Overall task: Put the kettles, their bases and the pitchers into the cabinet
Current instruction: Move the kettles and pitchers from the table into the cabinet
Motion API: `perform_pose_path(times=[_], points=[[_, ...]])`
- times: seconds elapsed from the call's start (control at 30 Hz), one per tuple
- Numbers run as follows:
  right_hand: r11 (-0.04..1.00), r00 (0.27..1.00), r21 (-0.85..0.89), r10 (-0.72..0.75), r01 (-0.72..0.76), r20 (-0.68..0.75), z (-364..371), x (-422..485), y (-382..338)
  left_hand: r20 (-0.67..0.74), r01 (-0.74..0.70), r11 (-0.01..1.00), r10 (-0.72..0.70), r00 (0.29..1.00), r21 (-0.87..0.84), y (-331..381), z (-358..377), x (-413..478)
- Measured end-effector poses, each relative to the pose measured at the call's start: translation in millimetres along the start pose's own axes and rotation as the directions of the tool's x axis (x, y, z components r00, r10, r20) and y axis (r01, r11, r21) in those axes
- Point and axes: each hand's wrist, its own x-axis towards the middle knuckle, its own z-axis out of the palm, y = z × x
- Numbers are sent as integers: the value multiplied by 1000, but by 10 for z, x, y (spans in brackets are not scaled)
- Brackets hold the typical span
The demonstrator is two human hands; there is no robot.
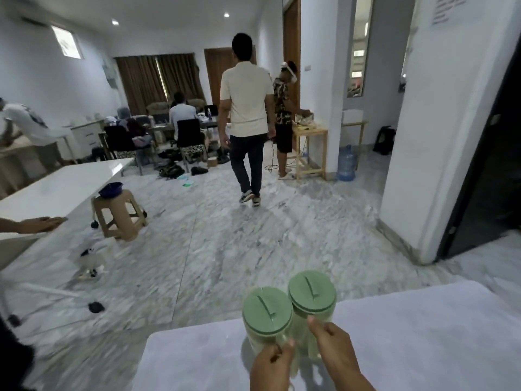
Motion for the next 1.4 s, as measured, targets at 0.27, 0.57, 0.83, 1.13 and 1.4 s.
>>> perform_pose_path(times=[0.27, 0.57, 0.83, 1.13, 1.4], points=[[983, 981, 169, 101, -72, -168, -44, -524, -384, -46, -238, 949, 252, 967, 206, 111, -364, 360], [939, 847, 327, 81, 112, -525, -765, -2076, -409, 326, -380, 920, 333, 885, 92, 1177, -434, -1148], [905, 493, 283, 97, 317, -864, -2219, -3894, -65, 621, -532, 826, 519, 588, -188, 1503, 241, -3128], [952, 137, 144, 110, 271, -984, -3993, -5959, 775, 747, -513, 762, 591, 304, -395, 1448, 1351, -5557], [951, 43, 123, 116, 285, -992, -5445, -6786, 1324, 750, -473, 766, 599, 281, -435, 1518, 2343, -7027]])
